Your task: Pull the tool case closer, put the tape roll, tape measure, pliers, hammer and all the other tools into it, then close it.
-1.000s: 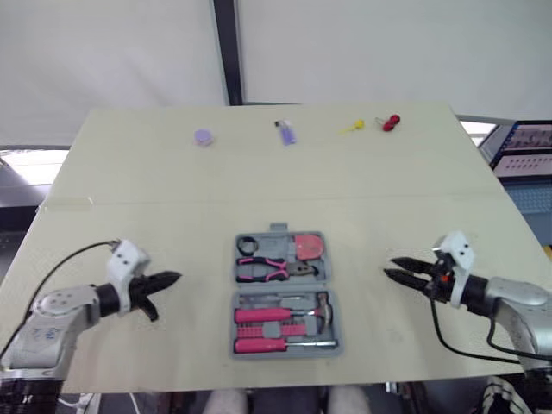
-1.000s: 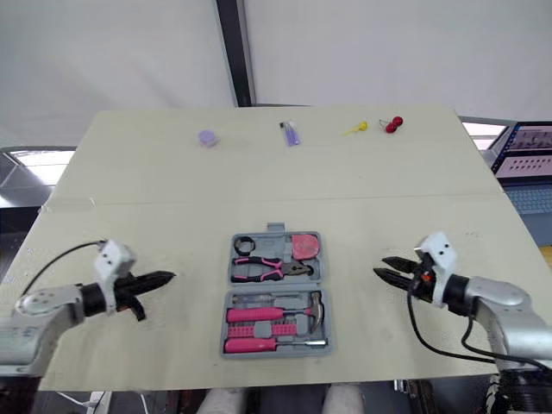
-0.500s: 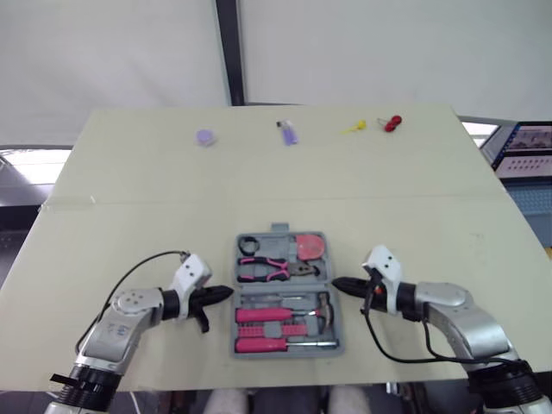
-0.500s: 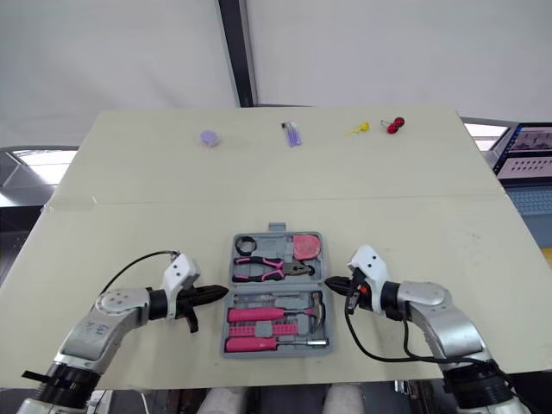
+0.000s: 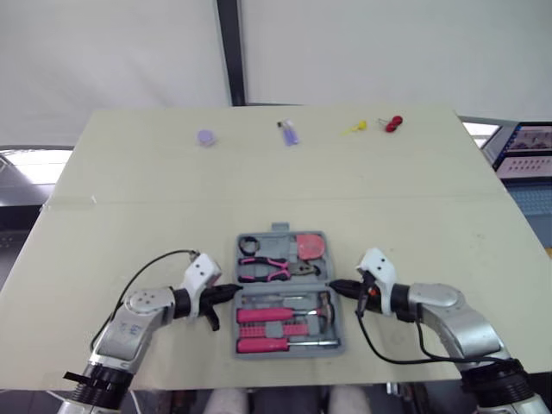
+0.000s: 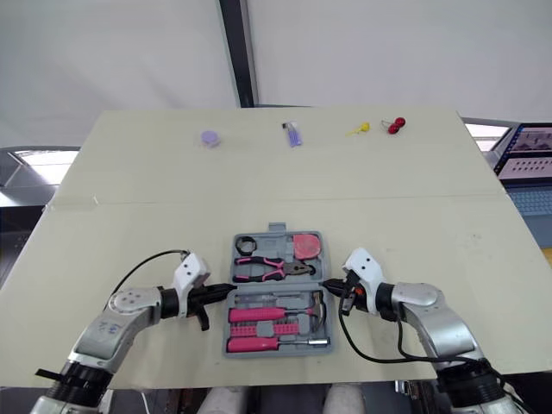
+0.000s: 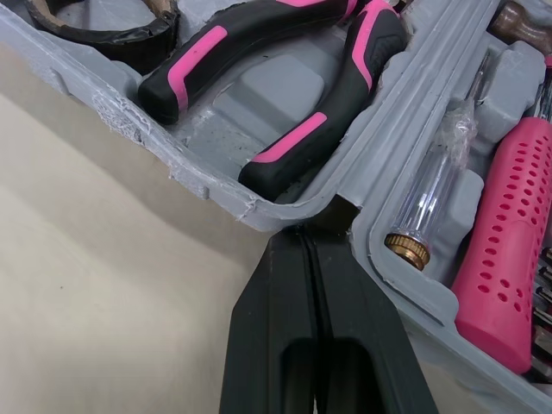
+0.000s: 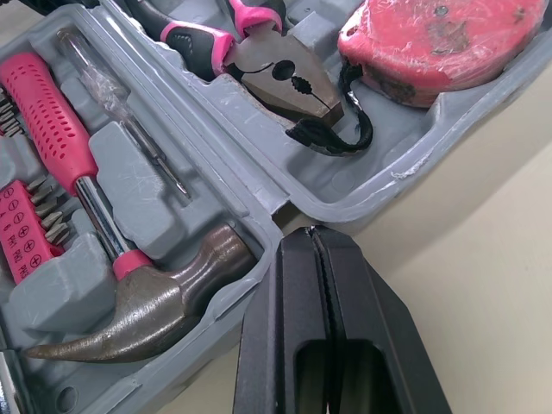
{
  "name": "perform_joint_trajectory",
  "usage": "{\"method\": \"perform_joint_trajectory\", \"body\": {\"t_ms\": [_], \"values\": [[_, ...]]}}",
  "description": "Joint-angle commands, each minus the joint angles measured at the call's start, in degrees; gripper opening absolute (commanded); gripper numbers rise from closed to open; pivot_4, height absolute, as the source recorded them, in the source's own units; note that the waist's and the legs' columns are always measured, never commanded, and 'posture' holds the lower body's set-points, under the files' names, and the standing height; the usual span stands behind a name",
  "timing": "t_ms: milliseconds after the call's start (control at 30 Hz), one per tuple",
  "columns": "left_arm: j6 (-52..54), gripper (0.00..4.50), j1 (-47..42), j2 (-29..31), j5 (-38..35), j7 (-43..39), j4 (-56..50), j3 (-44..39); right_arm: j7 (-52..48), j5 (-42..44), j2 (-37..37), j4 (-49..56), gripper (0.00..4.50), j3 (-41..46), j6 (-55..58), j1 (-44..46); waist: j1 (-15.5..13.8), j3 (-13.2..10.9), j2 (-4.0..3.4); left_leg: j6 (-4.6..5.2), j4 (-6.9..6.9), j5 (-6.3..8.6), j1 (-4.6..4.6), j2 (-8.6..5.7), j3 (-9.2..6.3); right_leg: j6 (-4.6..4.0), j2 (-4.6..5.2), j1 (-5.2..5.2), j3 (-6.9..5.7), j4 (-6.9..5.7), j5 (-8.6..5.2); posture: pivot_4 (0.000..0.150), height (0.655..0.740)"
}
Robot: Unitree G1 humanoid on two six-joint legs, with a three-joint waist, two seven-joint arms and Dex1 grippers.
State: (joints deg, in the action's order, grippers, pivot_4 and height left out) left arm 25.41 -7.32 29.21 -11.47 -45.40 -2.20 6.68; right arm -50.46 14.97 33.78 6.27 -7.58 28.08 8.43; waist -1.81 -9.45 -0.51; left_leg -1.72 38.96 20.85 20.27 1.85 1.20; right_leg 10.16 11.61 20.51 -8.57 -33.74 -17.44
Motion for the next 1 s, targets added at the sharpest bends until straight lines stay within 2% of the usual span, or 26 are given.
{"method": "perform_joint_trajectory", "body": {"t_ms": [33, 500, 1000], "values": [[-0.41, 0.0, -0.78, -1.94, 0.65, 0.0, -0.79, 3.12, -0.93, 0.94, -1.36, 1.69, 0.04, -1.75, 0.18, 0.3, -0.01, 0.0, -0.01, 0.0, 0.0, 0.0, 0.0, 0.0, 0.0, 0.0, 0.0, 0.0, 0.0, 0.0, 0.0, 0.15, 0.74], [2.95, 0.0, 3.99, 2.1, 2.8, -2.95, -5.31, 6.27, -3.94, 3.83, 0.63, 6.22, 0.04, -1.02, 4.68, -3.39, 0.47, 0.09, -0.11, 0.0, -0.12, 0.0, -0.04, 0.0, 0.0, 0.0, -0.01, 0.02, 0.0, 0.03, 0.0, 0.15, 0.74], [6.05, 0.0, 5.89, 4.8, 1.99, -4.36, -8.71, 7.22, -5.36, 4.51, 1.93, 6.86, 0.04, -1.29, 6.07, -3.73, 0.47, 0.11, -0.15, 0.0, -0.16, 0.01, -0.07, 0.01, 0.01, 0.0, -0.01, 0.02, 0.0, 0.06, 0.0, 0.15, 0.74]]}}
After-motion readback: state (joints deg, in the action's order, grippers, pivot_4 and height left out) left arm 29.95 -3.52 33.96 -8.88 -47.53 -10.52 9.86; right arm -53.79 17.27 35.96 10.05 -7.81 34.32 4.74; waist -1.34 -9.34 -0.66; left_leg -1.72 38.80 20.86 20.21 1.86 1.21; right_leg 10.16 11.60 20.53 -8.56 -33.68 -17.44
